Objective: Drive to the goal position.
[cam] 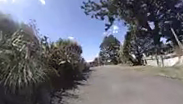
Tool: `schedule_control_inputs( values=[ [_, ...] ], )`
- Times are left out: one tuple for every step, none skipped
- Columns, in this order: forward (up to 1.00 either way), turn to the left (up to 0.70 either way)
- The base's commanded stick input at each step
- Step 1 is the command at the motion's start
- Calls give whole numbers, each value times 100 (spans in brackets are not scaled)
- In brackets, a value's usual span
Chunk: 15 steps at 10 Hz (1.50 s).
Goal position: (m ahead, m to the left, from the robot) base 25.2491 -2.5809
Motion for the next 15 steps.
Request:
schedule_control_inputs(
  values=[
    [100,0],
    [100,0],
    [100,-1],
    [100,-1],
    [100,-1],
    [100,-1],
    [100,-1],
    [100,-1],
    [100,-1],
    [100,-1],
    [100,-1],
    [100,-1],
    [100,-1],
    [100,-1],
    [100,-1]
  ],
)
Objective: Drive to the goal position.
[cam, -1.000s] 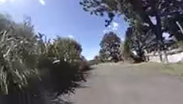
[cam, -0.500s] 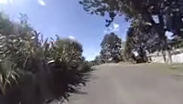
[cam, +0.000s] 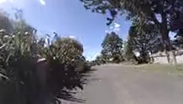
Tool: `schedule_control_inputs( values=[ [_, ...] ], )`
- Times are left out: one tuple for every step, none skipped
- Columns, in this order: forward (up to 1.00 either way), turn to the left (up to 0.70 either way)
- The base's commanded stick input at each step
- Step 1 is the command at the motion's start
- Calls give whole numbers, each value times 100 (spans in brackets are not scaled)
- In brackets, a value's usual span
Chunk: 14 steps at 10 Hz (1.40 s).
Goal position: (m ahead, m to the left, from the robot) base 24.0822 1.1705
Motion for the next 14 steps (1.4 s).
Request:
schedule_control_inputs(
  values=[
    [100,-1],
    [100,-1],
    [100,-1],
    [100,-1],
    [100,-1],
    [100,-1],
    [100,-1],
    [100,-1],
    [100,-1],
    [100,-1],
    [100,-1],
    [100,-1],
    [100,-1],
    [100,-1]
  ],
)
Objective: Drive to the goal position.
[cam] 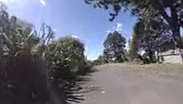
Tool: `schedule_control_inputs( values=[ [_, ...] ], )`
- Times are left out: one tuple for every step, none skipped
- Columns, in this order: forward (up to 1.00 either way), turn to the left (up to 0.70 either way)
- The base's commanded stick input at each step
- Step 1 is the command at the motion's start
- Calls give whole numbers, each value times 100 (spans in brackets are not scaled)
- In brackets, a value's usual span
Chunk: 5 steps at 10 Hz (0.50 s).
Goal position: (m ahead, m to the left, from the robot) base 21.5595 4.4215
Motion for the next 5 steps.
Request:
schedule_control_inputs(
  values=[
    [100,-1],
    [100,-1],
    [100,-1],
    [100,-1],
    [100,-1]
  ],
)
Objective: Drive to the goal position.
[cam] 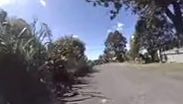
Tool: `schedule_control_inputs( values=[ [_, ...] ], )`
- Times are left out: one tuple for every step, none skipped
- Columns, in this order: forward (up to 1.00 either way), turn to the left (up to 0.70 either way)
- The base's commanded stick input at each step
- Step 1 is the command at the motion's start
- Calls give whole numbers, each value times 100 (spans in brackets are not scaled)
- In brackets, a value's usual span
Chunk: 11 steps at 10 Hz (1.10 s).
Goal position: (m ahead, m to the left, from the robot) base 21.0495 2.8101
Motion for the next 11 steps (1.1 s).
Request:
schedule_control_inputs(
  values=[
    [100,-1],
    [100,-1],
    [100,-5],
    [100,-16],
    [100,-27],
    [100,-40],
    [100,-39],
    [100,-38],
    [100,-1],
    [100,-1],
    [100,-1]
  ],
)
